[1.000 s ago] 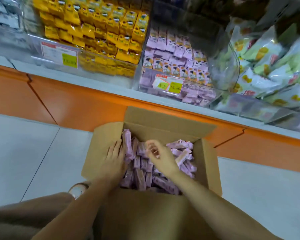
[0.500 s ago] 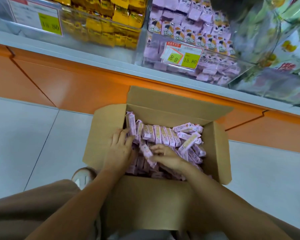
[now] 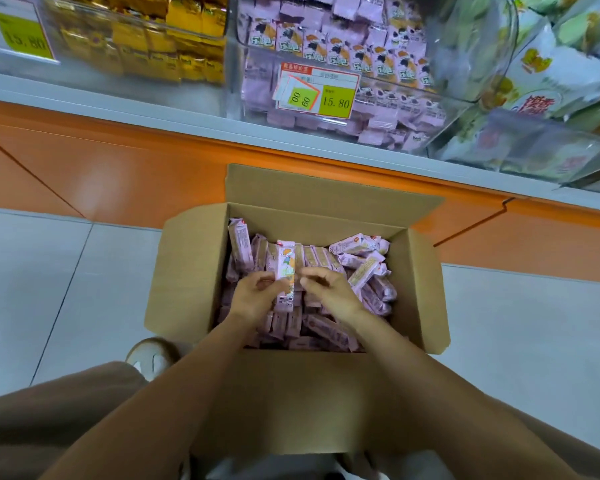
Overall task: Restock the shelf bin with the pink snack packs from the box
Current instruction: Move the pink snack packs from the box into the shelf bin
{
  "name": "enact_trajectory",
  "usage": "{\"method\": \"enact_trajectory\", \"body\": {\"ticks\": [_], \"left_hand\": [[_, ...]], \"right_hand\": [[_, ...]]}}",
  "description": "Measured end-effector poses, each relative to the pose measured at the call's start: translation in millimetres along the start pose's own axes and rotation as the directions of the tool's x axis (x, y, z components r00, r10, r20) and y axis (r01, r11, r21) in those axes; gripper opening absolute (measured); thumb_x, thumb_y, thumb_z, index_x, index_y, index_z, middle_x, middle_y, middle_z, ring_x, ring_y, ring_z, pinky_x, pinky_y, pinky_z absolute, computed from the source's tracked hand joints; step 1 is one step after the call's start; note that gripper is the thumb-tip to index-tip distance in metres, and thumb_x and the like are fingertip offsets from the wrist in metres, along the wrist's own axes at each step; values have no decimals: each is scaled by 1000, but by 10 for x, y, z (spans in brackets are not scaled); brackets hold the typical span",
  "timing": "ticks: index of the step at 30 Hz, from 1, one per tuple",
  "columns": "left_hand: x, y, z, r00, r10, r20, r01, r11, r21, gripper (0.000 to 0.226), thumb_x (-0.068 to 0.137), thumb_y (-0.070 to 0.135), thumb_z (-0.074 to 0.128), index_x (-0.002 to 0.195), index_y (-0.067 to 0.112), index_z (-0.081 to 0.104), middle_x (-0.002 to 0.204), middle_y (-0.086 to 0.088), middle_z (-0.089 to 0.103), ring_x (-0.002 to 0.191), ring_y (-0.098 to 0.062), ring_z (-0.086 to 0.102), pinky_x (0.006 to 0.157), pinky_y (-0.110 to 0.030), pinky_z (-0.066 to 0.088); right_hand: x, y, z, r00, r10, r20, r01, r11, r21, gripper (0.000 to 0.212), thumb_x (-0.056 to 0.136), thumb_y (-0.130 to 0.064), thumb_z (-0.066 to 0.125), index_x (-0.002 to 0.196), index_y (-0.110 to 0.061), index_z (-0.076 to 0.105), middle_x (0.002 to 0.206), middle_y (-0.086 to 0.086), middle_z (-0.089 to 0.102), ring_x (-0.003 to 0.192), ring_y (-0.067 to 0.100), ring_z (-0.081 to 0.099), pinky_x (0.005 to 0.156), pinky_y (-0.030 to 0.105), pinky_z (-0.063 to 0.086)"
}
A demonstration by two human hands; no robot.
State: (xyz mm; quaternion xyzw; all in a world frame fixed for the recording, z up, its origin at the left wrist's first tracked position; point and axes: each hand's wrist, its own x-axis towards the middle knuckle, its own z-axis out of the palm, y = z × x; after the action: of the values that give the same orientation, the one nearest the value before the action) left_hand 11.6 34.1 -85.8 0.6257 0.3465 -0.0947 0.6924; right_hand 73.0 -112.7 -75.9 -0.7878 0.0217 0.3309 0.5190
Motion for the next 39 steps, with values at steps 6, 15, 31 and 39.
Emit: {"method": "enact_trajectory", "body": {"ticks": [6, 15, 31, 39], "left_hand": [[239, -92, -9, 985, -57, -164, 60, 998, 11, 34, 83, 22, 74, 105, -1, 63, 96, -12, 69, 86, -20, 63, 79, -32, 50], [458, -150, 11, 990, -58, -130, 62, 998, 22, 39, 84, 27, 74, 111, 1, 62, 102, -13, 69, 91, -22, 64, 68, -25, 50], [473, -322, -29, 989, -96, -110, 105, 992, 75, 49, 74, 35, 80, 108, 4, 65, 100, -12, 71, 97, -28, 68, 89, -48, 54], [357, -236, 5, 988, -105, -113, 121, 981, 151, 41, 83, 24, 74, 113, 0, 62, 104, -14, 68, 97, -27, 66, 90, -42, 53]], "right_hand": [[531, 199, -147, 994, -1, -107, -55, 855, -516, 61, 91, -29, 61, 146, -18, 36, 153, 9, 32, 142, 28, 26, 116, 39, 25], [836, 398, 55, 988, -21, -152, -94, 696, -712, 83, 70, -69, 67, 137, -25, 44, 144, 11, 31, 136, 32, 22, 106, 37, 26], [211, 498, -46, 994, -18, -108, -56, 767, -639, 69, 71, -43, 72, 131, -27, 41, 132, 7, 27, 126, 33, 24, 105, 48, 33], [251, 477, 129, 989, 7, -147, -119, 622, -774, 83, 76, -64, 63, 145, -36, 27, 156, 6, 13, 136, 37, 19, 110, 51, 23]]}}
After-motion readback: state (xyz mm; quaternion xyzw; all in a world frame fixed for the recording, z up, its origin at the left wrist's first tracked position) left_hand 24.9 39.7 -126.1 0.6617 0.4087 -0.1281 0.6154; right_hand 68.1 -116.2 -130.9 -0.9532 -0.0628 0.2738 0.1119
